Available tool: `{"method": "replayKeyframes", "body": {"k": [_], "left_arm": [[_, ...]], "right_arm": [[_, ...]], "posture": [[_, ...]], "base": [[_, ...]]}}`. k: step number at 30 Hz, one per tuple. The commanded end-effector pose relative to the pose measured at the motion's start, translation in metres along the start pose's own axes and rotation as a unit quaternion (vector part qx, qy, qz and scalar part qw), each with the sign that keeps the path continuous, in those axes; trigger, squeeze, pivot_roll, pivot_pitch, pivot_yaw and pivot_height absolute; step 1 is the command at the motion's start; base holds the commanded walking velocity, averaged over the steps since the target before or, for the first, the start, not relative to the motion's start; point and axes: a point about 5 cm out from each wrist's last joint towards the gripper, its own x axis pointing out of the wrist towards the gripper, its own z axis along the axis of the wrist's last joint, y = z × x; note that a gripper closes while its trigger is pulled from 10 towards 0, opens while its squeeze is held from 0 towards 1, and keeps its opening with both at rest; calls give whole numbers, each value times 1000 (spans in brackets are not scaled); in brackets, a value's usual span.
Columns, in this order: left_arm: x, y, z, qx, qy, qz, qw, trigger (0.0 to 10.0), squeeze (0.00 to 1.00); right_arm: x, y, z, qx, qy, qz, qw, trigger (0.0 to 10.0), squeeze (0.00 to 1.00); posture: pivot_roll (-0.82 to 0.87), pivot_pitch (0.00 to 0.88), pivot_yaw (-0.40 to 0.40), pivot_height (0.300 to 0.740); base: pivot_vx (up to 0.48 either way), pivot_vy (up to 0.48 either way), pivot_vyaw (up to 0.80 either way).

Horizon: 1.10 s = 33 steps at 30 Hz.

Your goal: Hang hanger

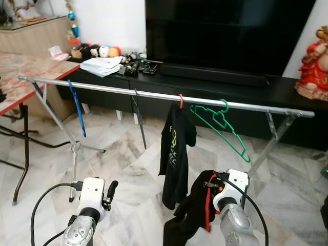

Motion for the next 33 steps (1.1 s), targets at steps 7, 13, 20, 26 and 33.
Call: {"method": "replayKeyframes", "body": {"k": [7, 13, 20, 26, 33], "left_arm": [[1, -1, -2, 9, 9, -8, 1000, 10000, 0], [0, 4, -10, 11, 21, -1, 1000, 10000, 0], [0, 7, -14, 10, 27, 4, 1000, 10000, 0], [2, 8, -14, 10, 26, 4, 1000, 10000, 0], [2, 9, -13, 11, 18, 5, 1000, 10000, 0]], "right_arm": [[2, 0, 4, -7, -5, 4, 1000, 10000, 0], [3, 3, 2, -12, -3, 15, 1000, 10000, 0], [3, 5, 2, -14, -1, 20, 1000, 10000, 0], [4, 8, 2, -18, 1, 26, 1000, 10000, 0], [3, 10, -3, -24, 10, 35, 999, 10000, 0]], "posture": [[37, 0, 31, 740], [40, 0, 30, 740], [44, 0, 33, 740], [45, 0, 34, 740], [47, 0, 35, 740]], "base": [[0, 384, 0], [0, 386, 0], [0, 388, 0], [0, 389, 0], [0, 97, 0]]}}
